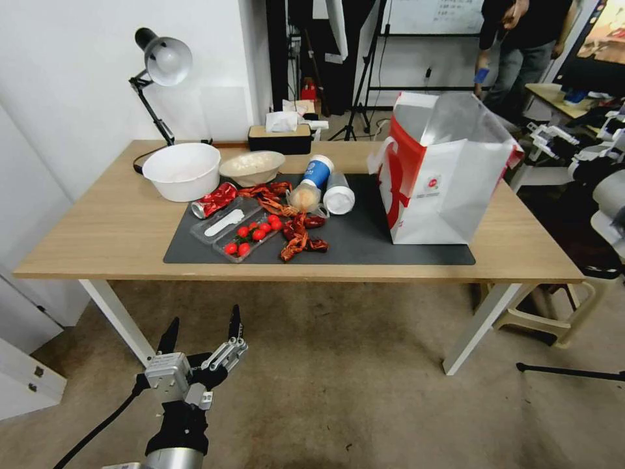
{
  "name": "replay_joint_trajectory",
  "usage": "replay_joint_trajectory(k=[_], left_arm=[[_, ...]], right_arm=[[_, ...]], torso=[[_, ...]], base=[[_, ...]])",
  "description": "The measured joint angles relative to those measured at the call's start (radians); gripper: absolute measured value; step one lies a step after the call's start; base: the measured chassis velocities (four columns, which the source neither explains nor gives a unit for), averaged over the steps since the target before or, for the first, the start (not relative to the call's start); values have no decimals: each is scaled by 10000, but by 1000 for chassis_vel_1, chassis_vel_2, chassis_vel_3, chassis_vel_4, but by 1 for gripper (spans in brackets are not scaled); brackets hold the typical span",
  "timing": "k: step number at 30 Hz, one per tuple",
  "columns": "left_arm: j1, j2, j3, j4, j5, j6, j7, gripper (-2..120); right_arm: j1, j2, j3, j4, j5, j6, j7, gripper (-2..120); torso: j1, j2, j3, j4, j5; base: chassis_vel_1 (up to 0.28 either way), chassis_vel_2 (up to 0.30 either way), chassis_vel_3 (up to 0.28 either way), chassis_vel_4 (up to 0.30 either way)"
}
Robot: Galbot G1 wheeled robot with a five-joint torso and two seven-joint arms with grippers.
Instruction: Pick up the food delivery bag from the floor and place it on the table.
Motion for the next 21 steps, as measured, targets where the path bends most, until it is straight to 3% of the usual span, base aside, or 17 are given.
replay_joint_trajectory(k=[21], left_arm=[[-33,11,-153,-83,-181,250,99,100]], right_arm=[[-827,138,615,408,-848,40,-443,100]], torso=[[0,0,0,2,1]], base=[[0,0,0,0]])
